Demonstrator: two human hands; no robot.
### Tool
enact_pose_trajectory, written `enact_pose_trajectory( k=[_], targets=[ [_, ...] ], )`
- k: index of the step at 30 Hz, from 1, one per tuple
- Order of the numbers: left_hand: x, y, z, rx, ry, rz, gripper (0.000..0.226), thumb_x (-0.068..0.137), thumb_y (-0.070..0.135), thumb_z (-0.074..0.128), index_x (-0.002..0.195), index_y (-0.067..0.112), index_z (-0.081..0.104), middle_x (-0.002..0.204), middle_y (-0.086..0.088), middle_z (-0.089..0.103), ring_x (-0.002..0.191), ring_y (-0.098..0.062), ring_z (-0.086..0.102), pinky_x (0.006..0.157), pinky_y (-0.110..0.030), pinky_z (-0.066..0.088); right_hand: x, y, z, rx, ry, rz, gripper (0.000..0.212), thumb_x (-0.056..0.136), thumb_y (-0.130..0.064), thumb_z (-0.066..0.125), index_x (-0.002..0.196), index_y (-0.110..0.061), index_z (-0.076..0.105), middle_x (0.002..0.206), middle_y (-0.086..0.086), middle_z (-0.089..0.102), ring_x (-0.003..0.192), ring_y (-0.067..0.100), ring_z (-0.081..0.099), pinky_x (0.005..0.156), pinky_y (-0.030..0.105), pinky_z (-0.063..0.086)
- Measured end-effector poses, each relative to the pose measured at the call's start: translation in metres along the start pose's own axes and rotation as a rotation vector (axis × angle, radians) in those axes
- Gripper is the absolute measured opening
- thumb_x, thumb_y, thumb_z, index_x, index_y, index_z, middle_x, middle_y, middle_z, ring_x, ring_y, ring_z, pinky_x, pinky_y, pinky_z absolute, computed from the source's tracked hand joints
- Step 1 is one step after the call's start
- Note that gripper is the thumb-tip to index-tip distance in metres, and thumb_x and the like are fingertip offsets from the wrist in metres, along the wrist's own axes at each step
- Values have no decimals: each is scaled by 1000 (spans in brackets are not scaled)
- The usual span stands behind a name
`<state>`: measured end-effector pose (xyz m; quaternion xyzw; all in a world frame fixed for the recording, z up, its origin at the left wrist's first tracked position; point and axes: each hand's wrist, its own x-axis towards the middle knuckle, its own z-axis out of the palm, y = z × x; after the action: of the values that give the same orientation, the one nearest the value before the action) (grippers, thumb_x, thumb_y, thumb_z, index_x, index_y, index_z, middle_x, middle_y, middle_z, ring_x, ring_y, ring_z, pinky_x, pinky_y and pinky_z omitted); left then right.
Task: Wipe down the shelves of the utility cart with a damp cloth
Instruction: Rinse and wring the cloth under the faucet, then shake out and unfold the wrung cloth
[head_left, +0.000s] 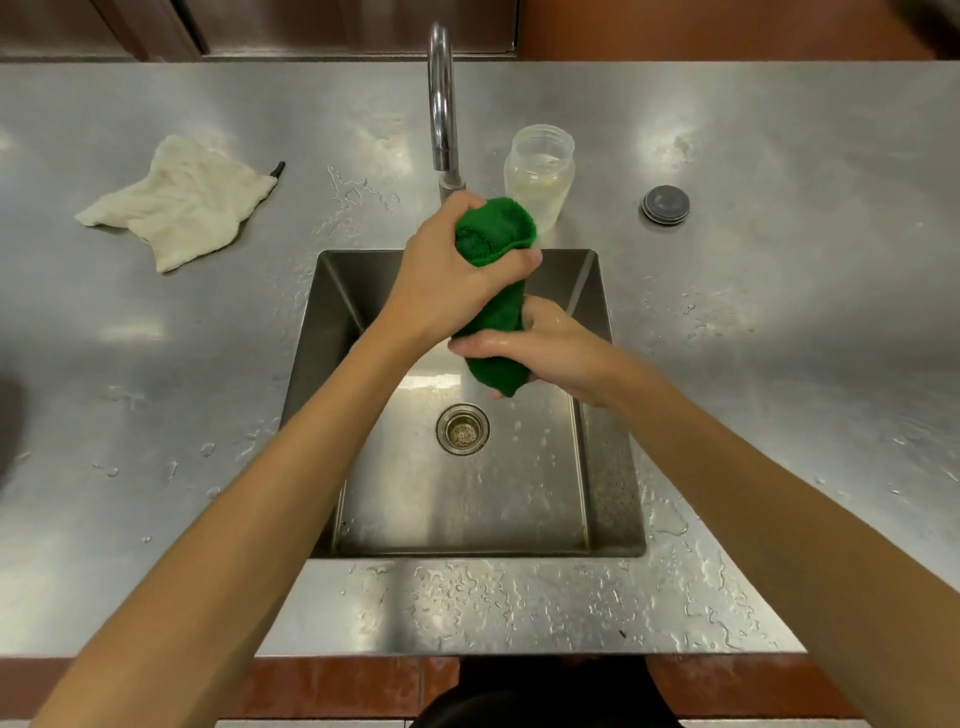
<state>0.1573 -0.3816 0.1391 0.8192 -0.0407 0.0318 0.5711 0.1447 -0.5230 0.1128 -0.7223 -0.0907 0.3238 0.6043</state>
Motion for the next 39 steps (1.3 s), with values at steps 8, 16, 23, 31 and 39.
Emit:
enact_pose_trajectory(
  k=[8,16,23,31,39],
  targets=[
    [-30,-15,-11,117,-159,-37,43,92,49,64,126,21,63,115,2,70,107,-11,66,99,-39,54,-37,26,-9,-51,354,-117,65,70,-48,82,122,-25,51,109,-4,70,96,8,70,80,33,60],
    [-78,3,-4,203,-47,109,31,79,21,82,109,13,77,112,-6,71,107,-21,66,96,-44,54,-81,38,0,-562,611,-173,64,54,-61,86,87,-19,51,95,-2,53,90,18,54,71,31,48],
    [-131,33,3,96,7,153,27,86,3,72,111,12,76,103,-4,76,99,-19,71,94,-42,57,-134,42,14,-561,663,-255,83,63,-51,86,130,-30,41,114,-6,48,104,11,49,85,28,46],
    [-192,44,-35,86,71,82,19,84,18,79,103,18,79,104,1,76,100,-20,72,92,-45,57,-170,38,62,-703,499,-318,40,89,-40,66,128,-31,62,131,0,50,123,19,45,105,36,38],
    [-235,42,-104,197,156,17,28,85,35,78,74,9,73,69,0,69,65,-6,63,61,-18,49,-173,21,113,-554,545,-381,28,99,-9,51,122,-13,66,106,9,71,89,19,63,73,15,43]
  ],
)
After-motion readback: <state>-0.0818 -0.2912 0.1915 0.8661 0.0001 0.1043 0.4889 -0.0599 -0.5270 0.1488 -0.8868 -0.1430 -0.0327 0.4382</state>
